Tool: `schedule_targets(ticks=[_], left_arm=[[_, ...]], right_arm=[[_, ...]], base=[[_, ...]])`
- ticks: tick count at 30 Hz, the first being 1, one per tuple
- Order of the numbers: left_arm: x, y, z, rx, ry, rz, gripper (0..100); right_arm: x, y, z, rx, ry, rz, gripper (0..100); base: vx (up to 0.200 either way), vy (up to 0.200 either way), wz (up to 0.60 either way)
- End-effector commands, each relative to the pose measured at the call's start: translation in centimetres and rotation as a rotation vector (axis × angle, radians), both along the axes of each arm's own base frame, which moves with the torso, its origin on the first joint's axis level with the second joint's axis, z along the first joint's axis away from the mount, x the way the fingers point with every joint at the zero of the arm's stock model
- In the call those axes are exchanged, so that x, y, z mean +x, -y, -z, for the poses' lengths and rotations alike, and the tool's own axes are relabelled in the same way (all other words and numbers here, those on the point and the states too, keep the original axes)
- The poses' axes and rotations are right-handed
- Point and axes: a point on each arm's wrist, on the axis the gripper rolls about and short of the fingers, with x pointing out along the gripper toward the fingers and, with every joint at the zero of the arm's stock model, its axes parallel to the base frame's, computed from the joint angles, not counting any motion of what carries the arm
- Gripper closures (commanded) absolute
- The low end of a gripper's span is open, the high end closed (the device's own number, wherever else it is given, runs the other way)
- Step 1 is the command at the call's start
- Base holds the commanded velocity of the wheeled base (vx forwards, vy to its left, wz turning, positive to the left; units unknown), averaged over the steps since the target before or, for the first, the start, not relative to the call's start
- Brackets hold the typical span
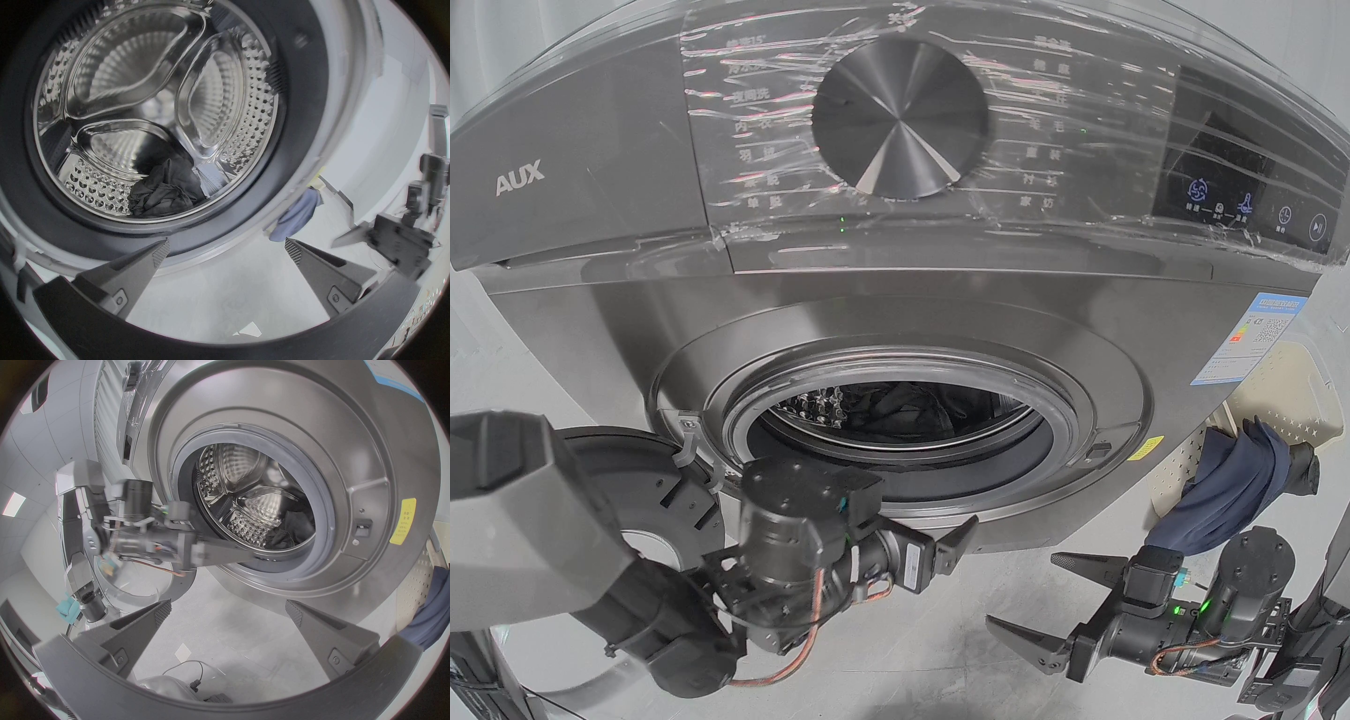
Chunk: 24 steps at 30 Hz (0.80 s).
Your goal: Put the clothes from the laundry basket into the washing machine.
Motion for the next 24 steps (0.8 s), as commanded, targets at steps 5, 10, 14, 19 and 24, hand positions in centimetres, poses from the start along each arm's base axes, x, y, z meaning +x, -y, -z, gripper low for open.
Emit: schedule_targets(ticks=[5, 10, 14, 19, 24], left_arm=[[-7.6, -5.0, -3.7, -0.092, 0.084, 0.084, 0], [-8.9, -7.3, -3.9, -0.107, 0.098, 0.067, 0], [-9.3, -8.4, -3.9, -0.110, 0.106, 0.051, 0], [-10.8, -10.1, -4.6, -0.143, 0.136, 0.047, 0], [-11.6, -11.8, -4.5, -0.132, 0.158, 0.020, 0]], right_arm=[[-1.5, 2.3, -2.3, 0.071, 0.058, 0.056, 0], [-1.4, 3.2, -3.1, 0.085, 0.092, 0.096, 0], [-1.4, 4.2, -3.3, 0.071, 0.080, 0.136, 0], [-1.5, 5.6, -3.5, 0.048, 0.060, 0.218, 0], [-1.7, 7.0, -3.6, 0.021, 0.045, 0.299, 0]], base=[[0.000, 0.000, 0.00], [0.000, 0.000, 0.00], [0.000, 0.000, 0.00], [-0.040, 0.000, 0.00], [-0.200, 0.000, 0.00]])
